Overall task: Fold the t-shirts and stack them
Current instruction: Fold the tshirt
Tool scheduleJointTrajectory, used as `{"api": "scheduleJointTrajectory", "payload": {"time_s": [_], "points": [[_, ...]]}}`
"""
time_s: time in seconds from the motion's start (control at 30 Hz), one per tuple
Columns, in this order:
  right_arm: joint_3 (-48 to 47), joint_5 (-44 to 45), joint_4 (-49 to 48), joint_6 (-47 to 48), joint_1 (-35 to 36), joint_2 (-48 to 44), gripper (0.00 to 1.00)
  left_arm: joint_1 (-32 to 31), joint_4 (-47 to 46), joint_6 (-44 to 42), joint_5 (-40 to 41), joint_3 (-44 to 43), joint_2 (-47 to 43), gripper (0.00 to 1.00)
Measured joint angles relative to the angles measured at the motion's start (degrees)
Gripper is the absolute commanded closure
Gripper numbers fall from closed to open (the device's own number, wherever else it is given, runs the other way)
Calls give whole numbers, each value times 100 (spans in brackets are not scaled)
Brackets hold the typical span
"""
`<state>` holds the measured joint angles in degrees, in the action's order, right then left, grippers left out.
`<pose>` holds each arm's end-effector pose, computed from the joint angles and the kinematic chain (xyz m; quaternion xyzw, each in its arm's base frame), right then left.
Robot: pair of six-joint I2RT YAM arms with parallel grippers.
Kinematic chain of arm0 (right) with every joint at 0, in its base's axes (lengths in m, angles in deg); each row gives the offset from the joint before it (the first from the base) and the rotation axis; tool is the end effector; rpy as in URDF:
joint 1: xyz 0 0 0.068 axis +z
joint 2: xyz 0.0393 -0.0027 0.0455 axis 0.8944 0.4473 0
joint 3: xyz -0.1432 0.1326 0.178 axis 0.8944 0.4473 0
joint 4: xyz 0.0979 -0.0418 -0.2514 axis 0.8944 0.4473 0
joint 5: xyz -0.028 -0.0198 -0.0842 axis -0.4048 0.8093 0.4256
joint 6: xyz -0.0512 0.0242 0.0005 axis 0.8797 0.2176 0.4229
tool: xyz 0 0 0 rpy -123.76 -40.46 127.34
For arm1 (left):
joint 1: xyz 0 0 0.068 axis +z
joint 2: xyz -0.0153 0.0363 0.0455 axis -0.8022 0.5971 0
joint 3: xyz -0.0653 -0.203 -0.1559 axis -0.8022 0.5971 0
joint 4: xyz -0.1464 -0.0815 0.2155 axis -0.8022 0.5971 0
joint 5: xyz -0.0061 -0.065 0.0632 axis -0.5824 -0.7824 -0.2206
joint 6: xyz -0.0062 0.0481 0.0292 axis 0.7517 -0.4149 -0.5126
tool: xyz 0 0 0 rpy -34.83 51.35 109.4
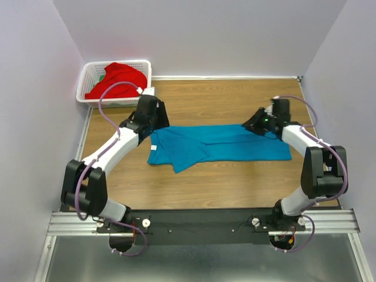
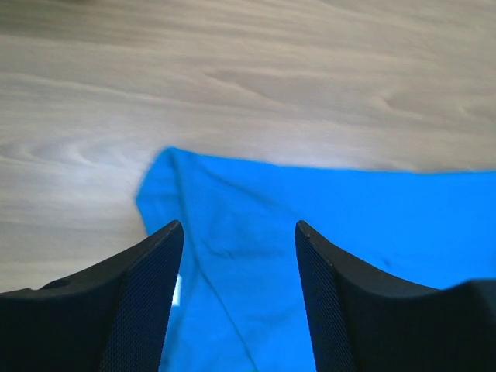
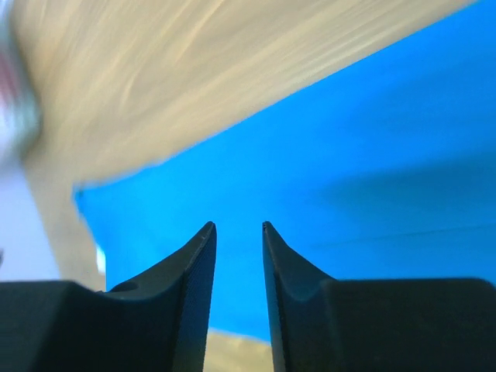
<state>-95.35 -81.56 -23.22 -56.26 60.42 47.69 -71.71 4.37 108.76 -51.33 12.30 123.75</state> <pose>0.3490 -0.0050 0.1813 0.2610 0.8725 0.2648 0.3170 0.3353 -0.1063 0.2496 -0.1051 0.8901 -0.1248 0.4256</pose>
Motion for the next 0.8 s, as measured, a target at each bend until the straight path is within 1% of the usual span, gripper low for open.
{"api": "scheduleJointTrajectory", "payload": {"time_s": [0.13,0.23,0.3,0.37,0.53,0.8], "points": [[24,-415,61,125,1128,-52,68,-616,271,271,15,640,-621,38],[61,-627,109,149,1709,26,71,-835,636,525,-44,1316,-920,42],[66,-765,127,173,2120,195,71,-905,870,636,-109,1550,-968,43],[66,-933,142,219,2358,382,72,-977,1106,704,-245,1665,-966,43],[92,-1147,155,269,2667,763,72,-1137,1259,684,-612,1585,-778,45],[116,-1191,144,352,2859,1036,74,-1333,1283,629,-922,1565,-199,46]]}}
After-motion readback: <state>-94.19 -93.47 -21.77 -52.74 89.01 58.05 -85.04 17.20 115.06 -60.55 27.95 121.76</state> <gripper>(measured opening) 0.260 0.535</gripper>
